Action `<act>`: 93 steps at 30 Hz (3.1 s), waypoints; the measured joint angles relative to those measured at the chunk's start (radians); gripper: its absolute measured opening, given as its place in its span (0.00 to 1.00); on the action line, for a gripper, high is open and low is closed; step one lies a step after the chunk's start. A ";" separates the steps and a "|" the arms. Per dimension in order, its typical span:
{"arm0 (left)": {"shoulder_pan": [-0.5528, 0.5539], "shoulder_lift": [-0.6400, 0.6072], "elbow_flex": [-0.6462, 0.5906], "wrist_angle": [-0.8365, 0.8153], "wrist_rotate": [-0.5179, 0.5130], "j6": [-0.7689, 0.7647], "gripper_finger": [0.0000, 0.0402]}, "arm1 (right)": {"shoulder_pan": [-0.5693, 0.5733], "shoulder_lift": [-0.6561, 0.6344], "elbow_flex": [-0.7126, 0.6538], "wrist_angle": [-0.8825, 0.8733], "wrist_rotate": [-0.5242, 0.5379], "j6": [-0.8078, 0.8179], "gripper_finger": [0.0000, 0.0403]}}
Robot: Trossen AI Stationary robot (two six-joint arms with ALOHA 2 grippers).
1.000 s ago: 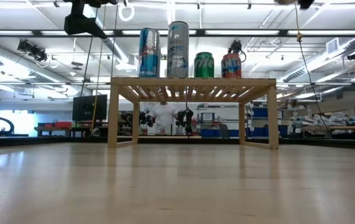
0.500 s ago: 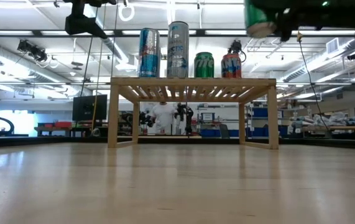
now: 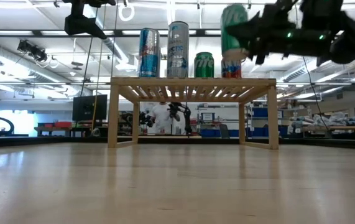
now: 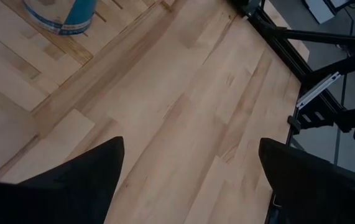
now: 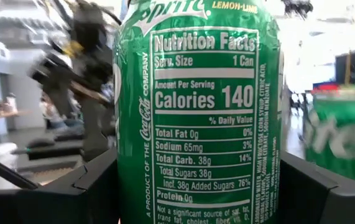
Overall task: Place canned beverage on shelf
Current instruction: Put the green soda can aligned with the other green soda can on the shelf
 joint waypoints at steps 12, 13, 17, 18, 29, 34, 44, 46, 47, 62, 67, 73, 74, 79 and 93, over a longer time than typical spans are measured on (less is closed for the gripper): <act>0.000 0.000 0.000 -0.004 0.000 0.002 0.93 | -0.058 0.240 0.103 0.075 -0.023 0.014 0.77; 0.000 0.000 0.000 -0.006 0.000 0.002 0.93 | -0.061 0.256 0.114 0.074 -0.021 0.016 0.77; -0.003 0.000 0.000 -0.009 0.000 0.010 0.93 | -0.072 0.314 0.155 0.056 -0.017 0.017 0.78; -0.003 0.000 0.000 -0.011 0.000 0.010 0.93 | -0.073 0.326 0.163 0.060 -0.013 0.017 0.78; -0.003 0.000 0.000 -0.021 0.000 0.010 0.93 | -0.074 0.352 0.169 0.066 0.004 -0.020 0.82; -0.003 0.000 0.000 -0.021 0.000 0.010 0.93 | -0.074 0.352 0.169 0.064 0.004 -0.030 0.84; -0.003 0.000 0.000 -0.023 0.000 0.010 0.93 | -0.075 0.352 0.167 0.031 0.004 -0.017 0.88; -0.003 0.000 0.000 -0.023 0.000 0.010 0.93 | -0.075 0.352 0.167 0.029 0.004 -0.018 0.90; -0.003 0.000 0.000 -0.023 0.000 0.010 0.93 | -0.075 0.352 0.167 0.030 0.004 -0.019 0.92; -0.003 0.000 0.000 -0.023 0.000 0.008 0.93 | -0.075 0.202 0.167 -0.059 0.004 -0.028 0.99; -0.003 0.000 0.000 -0.023 0.000 0.008 0.93 | -0.064 0.098 0.167 -0.204 0.004 -0.021 0.99; -0.003 0.000 0.000 -0.023 0.000 0.008 0.93 | -0.027 -0.021 0.166 -0.311 -0.052 -0.017 0.99; -0.003 0.000 0.000 -0.023 0.000 0.008 0.93 | -0.020 -0.041 0.166 -0.324 -0.053 -0.017 0.99; -0.003 0.000 0.000 -0.023 0.000 0.008 0.93 | -0.016 -0.121 0.166 -0.375 -0.055 -0.034 0.99; -0.003 0.000 0.000 -0.023 -0.001 0.009 0.93 | -0.047 -0.039 0.166 -0.423 0.032 -0.030 0.99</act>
